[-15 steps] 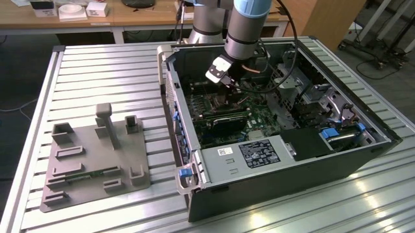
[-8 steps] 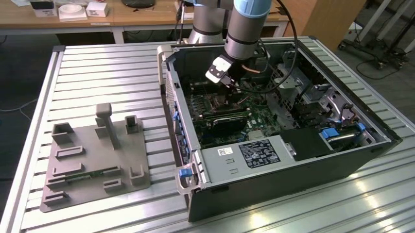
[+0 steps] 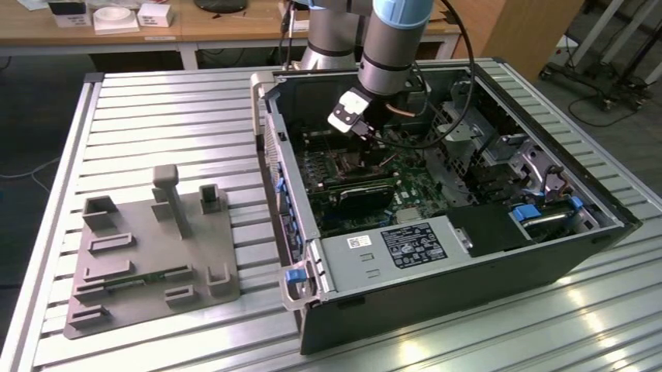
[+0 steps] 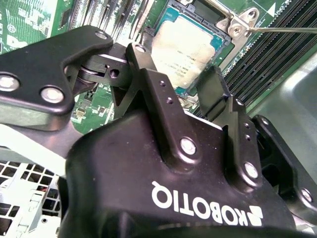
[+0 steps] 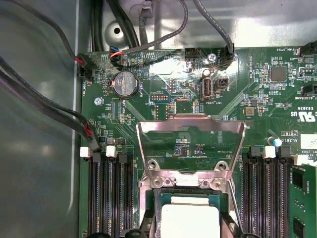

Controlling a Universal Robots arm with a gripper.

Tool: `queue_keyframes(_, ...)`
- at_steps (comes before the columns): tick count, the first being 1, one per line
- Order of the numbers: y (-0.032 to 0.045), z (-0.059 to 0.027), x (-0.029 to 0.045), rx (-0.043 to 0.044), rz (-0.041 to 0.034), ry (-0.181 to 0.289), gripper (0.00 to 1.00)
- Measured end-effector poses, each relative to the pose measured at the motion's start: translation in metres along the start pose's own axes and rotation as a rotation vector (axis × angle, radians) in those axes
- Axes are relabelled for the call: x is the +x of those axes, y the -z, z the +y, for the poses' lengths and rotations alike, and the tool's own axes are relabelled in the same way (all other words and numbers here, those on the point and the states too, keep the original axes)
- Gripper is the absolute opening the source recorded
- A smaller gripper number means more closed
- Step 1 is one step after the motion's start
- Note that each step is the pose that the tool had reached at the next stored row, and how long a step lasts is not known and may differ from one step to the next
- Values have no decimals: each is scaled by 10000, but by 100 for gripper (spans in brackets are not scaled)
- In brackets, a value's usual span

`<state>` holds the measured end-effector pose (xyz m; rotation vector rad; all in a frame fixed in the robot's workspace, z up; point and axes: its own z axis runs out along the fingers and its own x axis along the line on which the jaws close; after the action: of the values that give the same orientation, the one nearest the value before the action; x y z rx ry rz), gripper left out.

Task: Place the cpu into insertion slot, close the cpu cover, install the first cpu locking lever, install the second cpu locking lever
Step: 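Place the cpu into insertion slot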

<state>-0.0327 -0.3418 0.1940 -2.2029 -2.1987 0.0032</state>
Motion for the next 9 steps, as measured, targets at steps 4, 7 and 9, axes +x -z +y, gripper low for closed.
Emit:
queue_keyframes(4,-1,0,0,-1,2,0,62)
queue_keyframes(7,-4,0,0,-1,27,0,62)
queue_keyframes(9,-6,0,0,0,35,1,62)
